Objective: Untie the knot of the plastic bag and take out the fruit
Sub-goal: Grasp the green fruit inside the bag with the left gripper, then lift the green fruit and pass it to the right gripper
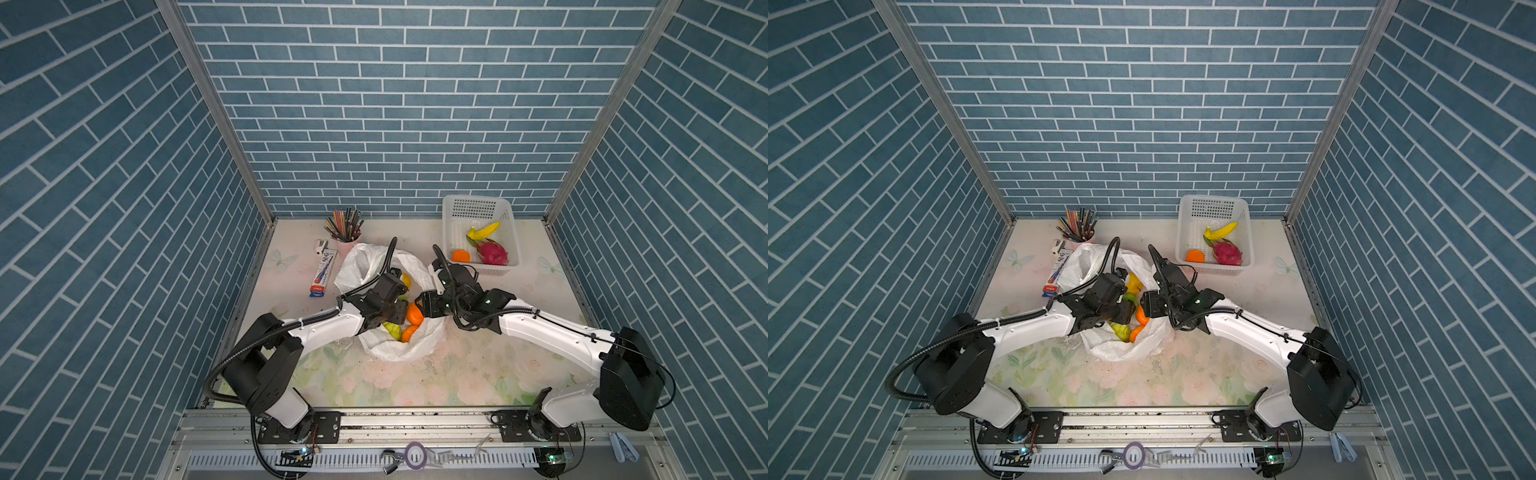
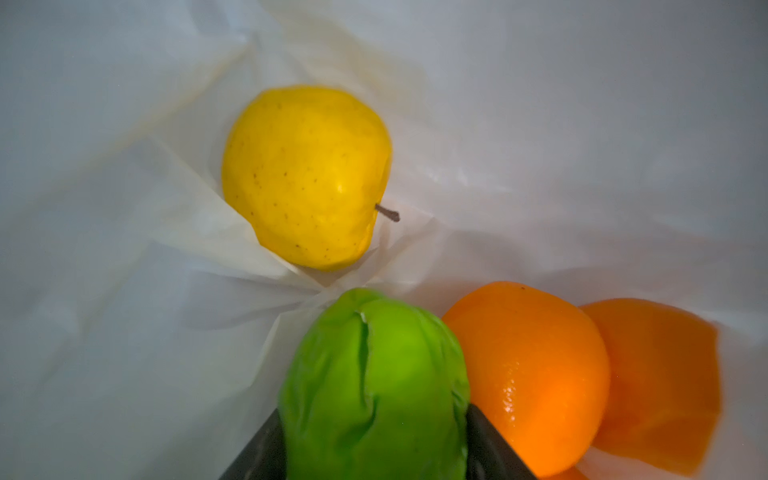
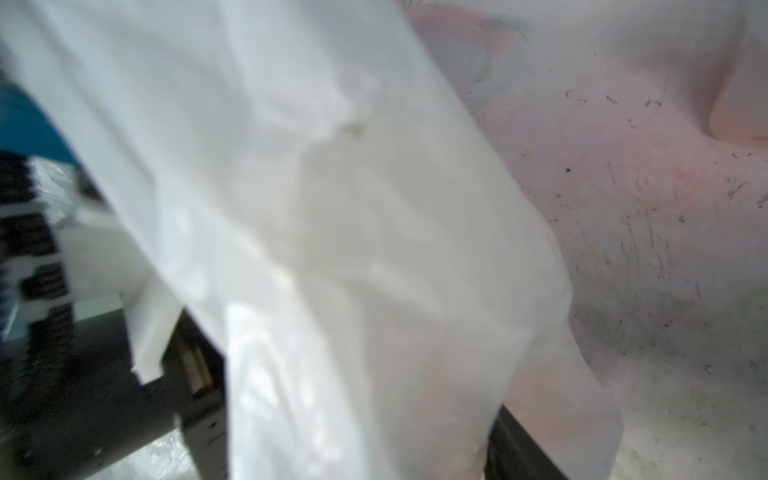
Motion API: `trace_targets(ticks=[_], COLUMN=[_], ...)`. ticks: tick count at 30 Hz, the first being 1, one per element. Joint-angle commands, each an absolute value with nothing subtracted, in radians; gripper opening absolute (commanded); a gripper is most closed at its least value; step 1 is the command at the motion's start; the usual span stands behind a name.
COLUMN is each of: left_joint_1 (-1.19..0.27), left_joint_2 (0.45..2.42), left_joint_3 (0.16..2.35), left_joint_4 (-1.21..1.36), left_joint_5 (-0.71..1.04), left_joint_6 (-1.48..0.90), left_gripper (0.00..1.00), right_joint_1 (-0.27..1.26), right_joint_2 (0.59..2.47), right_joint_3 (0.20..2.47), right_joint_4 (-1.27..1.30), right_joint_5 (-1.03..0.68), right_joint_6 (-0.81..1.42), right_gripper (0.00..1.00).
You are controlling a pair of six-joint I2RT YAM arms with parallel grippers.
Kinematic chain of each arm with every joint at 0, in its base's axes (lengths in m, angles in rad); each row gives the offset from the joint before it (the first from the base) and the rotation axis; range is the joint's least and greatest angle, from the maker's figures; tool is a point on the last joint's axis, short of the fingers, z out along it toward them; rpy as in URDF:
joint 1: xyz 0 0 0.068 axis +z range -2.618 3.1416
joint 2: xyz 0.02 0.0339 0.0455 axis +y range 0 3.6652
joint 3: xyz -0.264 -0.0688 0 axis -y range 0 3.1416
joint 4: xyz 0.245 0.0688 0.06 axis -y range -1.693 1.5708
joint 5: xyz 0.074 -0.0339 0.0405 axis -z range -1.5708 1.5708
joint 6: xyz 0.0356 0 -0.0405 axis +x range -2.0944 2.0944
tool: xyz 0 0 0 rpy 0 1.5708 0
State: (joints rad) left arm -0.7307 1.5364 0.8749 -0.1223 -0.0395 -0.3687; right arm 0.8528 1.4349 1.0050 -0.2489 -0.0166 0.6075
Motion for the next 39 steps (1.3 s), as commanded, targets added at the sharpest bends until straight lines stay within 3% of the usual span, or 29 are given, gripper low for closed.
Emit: trace_targets(ticks=[1, 13, 22, 29, 39], left_joint_1=[-0.725, -0.726, -0.726, -0.726, -0.726], left_joint_2=[1.472, 1.278, 1.124, 1.008, 0.920], left_joint_3=[0.845, 0.758, 0.666, 0.618, 0.562], left_joint_4=[-0.048, 0.062, 0.168, 0.226, 0.351], left_joint_5=[0.012, 0.075, 0.114, 0.138, 0.188], left_joint_6=[-0.333, -0.198, -0.083, -0.014, 0.024], left_gripper=[0.45, 0.39, 0.36, 0.36, 0.35], right_joint_1=[0.844, 0.790, 0.785, 0.785, 0.780], right_joint_2=[1.449, 1.507, 1.495, 1.375, 1.143], right_joint_3=[1.043, 1.092, 1.118, 1.082, 1.001], right_joint_4=[-0.246, -0.271, -0.290, -0.258, -0.149], right_joint_5=[0.026, 0.007, -0.050, -0.078, -0.051], right_joint_6=[0.665, 0.712, 0.710, 0.734, 0.737], right_gripper=[0.64, 0.67, 0.79, 0.87, 0.90])
